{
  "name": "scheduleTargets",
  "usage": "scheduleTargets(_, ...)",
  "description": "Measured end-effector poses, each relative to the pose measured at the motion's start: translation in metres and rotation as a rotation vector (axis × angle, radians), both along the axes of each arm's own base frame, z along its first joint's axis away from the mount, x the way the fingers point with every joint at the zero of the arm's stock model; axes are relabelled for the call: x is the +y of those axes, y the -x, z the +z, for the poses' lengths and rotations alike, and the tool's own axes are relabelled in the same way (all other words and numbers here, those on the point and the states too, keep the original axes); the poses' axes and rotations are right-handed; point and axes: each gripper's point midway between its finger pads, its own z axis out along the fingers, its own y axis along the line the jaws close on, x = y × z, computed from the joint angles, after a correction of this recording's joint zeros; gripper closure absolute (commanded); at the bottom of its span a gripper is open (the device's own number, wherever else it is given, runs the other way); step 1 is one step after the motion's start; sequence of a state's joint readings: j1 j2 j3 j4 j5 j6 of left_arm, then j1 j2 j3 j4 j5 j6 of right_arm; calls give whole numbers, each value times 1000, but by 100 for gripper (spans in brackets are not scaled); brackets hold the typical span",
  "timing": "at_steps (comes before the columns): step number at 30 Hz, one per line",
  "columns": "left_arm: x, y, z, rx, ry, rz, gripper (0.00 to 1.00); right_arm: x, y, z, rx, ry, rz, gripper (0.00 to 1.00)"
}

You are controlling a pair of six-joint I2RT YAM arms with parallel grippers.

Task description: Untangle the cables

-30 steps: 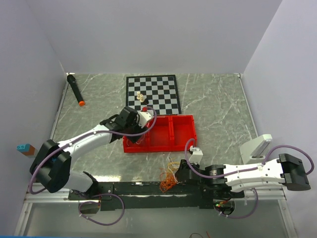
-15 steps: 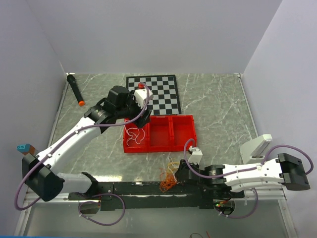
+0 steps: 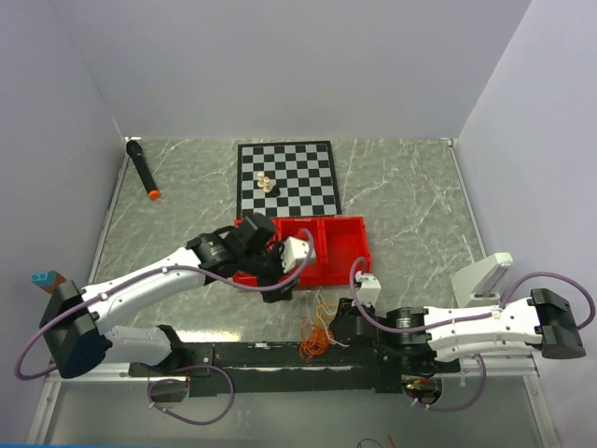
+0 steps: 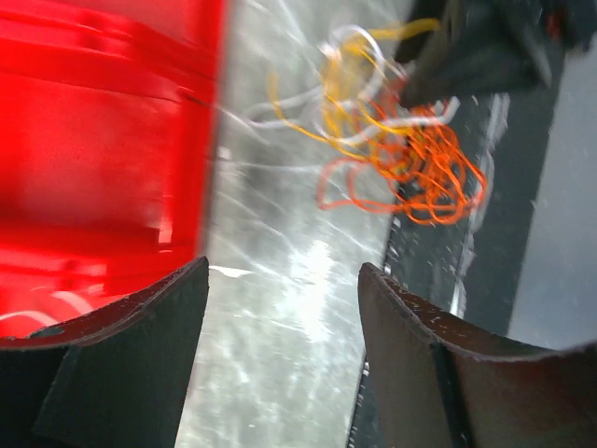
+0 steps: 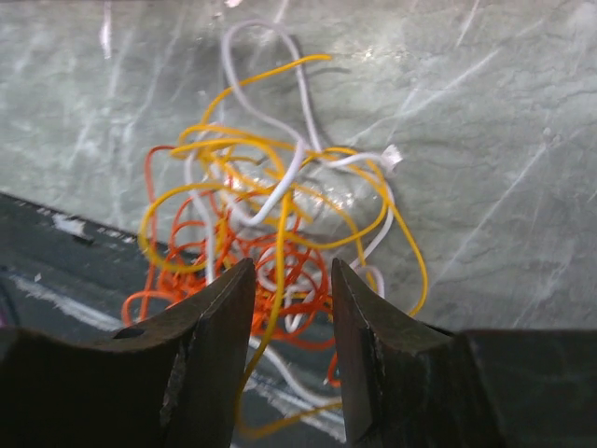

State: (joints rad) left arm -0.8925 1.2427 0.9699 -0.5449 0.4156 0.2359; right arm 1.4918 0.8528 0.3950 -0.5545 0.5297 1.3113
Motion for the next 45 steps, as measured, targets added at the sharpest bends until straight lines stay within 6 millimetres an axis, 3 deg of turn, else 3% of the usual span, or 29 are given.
scheduleTargets(5,-11,20,-21,36,-56,-81,29,-3,5,13,4,-26,13,65)
scheduleTargets(9,-26,18,-27,52,-49,-96,31,-6,7,18,13,-45,5,69)
scheduleTargets(15,-62,9,-18,100,30,-89,31,-16,12,13,36,2,6,72)
scheduleTargets(23,-90,16,-19,126,89,-111,30,-9,16,43,33,-56,31,73)
scheduleTargets(27,-98,20,-31,155,80,-122,29,-9,19,45,36,-70,41,86)
scheduleTargets(30,-102,24,-42,163,64,-134,30,-8,21,45,38,-67,49,95)
scheduleTargets(36,-106,33,-55,142,25,-165,37,-13,26,39,44,-36,46,100)
scheduleTargets(42,-110,29,-44,66,12,-179,45,-40,26,16,105,42,-97,100)
scheduleTargets(45,-109,31,-41,52,4,-190,54,-52,25,4,117,79,-152,100)
